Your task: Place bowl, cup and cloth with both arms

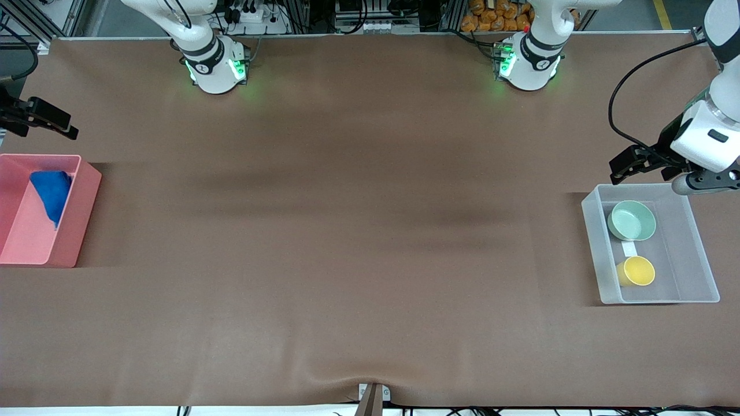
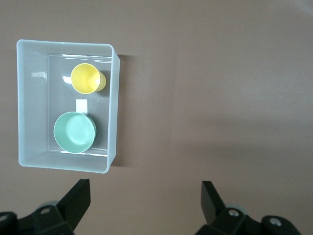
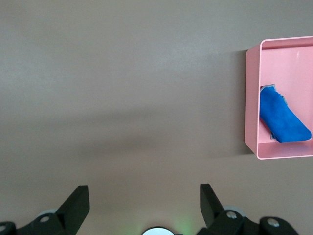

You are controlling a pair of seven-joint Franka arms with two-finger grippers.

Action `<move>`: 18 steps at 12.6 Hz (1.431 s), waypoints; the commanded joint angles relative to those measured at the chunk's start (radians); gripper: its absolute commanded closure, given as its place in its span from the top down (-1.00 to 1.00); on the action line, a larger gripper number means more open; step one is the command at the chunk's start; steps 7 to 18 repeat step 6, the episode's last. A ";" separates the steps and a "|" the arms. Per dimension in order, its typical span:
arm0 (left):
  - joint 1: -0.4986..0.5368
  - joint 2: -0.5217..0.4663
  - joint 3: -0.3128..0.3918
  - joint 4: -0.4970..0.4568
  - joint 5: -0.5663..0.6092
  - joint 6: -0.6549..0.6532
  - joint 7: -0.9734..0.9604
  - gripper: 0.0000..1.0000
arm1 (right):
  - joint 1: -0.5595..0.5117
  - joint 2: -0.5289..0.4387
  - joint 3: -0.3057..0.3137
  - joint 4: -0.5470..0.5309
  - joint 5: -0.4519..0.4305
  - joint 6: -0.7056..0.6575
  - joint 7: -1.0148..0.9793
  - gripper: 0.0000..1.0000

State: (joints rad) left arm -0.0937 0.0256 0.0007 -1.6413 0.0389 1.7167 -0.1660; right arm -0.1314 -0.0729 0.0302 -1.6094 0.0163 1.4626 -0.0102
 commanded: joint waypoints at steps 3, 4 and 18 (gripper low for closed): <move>-0.009 -0.001 0.010 0.006 -0.022 -0.028 0.003 1.00 | -0.030 -0.001 0.011 0.002 0.013 -0.008 -0.010 1.00; -0.009 -0.001 0.009 0.011 -0.022 -0.028 -0.001 1.00 | -0.030 -0.001 0.011 0.002 0.013 -0.008 -0.010 1.00; -0.009 -0.003 0.009 0.009 -0.022 -0.037 -0.003 1.00 | -0.030 -0.001 0.011 0.002 0.013 -0.008 -0.010 1.00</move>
